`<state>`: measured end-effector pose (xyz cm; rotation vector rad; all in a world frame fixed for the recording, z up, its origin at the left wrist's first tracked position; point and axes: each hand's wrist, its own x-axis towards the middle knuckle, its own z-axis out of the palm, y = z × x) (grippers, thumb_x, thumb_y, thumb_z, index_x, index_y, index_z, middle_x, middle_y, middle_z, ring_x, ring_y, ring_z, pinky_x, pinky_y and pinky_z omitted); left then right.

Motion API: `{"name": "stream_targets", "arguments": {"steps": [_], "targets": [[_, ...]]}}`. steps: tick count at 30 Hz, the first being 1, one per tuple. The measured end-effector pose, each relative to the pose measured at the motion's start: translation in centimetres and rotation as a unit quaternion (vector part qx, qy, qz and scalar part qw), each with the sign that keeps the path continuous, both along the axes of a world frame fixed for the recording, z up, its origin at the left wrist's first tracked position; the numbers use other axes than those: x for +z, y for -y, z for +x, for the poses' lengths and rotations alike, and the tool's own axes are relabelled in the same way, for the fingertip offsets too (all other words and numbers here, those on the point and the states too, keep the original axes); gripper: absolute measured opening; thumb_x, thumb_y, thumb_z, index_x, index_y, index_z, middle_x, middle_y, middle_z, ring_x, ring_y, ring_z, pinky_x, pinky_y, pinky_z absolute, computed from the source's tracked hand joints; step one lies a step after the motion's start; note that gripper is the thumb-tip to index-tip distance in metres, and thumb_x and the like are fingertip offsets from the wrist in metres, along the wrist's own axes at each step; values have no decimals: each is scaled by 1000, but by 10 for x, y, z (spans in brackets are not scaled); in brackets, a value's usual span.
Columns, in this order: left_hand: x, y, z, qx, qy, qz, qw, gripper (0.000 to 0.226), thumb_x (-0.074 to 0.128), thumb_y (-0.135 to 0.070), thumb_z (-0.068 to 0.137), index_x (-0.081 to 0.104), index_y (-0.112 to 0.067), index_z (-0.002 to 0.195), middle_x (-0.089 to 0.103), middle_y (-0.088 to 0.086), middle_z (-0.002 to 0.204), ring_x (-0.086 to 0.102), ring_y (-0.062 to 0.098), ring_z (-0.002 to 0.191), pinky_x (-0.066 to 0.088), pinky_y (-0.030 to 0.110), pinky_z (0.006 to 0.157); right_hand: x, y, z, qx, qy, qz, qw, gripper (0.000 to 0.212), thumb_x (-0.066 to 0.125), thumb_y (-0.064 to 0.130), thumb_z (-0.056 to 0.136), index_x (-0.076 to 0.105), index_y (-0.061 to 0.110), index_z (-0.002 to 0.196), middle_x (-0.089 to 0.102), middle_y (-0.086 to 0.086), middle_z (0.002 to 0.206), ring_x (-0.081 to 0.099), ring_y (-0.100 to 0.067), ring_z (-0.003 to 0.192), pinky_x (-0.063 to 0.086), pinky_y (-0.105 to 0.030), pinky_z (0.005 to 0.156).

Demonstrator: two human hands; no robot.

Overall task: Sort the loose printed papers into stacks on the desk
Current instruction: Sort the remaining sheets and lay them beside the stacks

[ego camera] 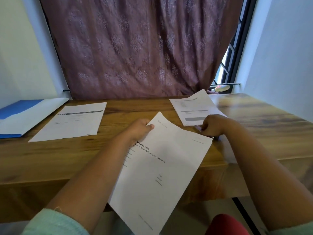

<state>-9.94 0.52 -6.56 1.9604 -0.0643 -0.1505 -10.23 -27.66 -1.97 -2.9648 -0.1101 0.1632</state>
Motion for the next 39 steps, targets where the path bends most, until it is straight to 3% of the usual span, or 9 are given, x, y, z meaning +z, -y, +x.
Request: {"name": "stream_targets", "arguments": {"steps": [5,7,11,14,19,22,28,32,39], "targets": [[-2,2,-3,2,23,-19,1000,20,50,-18,102,68,-8,103,72,18,107,68,30,89,53,46,86,-4,-4,14,-35,44,29,998,28,64,26,92,67,8,113,63,-2,90,58,-16,85,45,-25,79],[-2,4,-3,3,29,-17,999,19,50,-18,102,68,-12,98,73,17,105,66,25,84,52,37,80,4,-8,20,-50,102,150,982,28,66,22,91,64,7,114,64,-6,106,59,-22,94,49,-31,89],[-3,3,-1,-2,37,-26,999,20,50,-17,102,68,-7,103,72,19,107,66,25,85,51,38,81,11,-32,22,-22,63,604,794,19,60,19,95,59,9,112,66,-11,117,65,-25,106,55,-36,94],[-4,2,-1,-4,45,-30,999,21,50,-16,102,66,-3,108,72,20,108,66,27,87,52,42,84,-4,-52,26,6,-28,704,710,16,52,14,99,58,12,114,66,-14,123,68,-26,107,53,-38,96],[-3,3,-2,-5,47,-36,998,18,51,-17,102,68,-12,101,73,16,106,68,31,91,52,48,89,-13,-70,35,1,-84,712,697,42,54,13,98,46,12,139,68,-13,117,71,-24,99,53,-39,96],[-3,3,-2,-3,49,-29,998,18,52,-19,101,68,-12,99,73,15,105,69,34,92,53,49,88,-12,-77,36,11,-88,674,733,38,57,18,96,52,10,133,72,-5,102,72,-17,86,53,-38,97],[2,10,-5,60,127,26,990,38,71,-54,82,65,-19,94,67,-12,86,62,8,76,46,25,64,-26,-86,42,66,-45,636,768,44,65,25,91,53,6,130,67,-11,122,62,-27,117,42,-45,109],[-2,16,3,49,199,71,976,35,73,-47,84,62,-14,81,55,-10,68,49,8,61,36,28,58,-30,-86,42,82,-20,639,765,75,75,39,75,47,5,135,65,-13,124,61,-29,117,42,-49,109],[-5,14,9,48,186,22,981,34,77,-41,82,65,-8,81,55,-7,66,47,10,59,35,27,60,-33,-95,40,84,13,616,784,32,64,25,93,57,9,120,70,-10,108,67,-25,104,49,-43,100]]}}
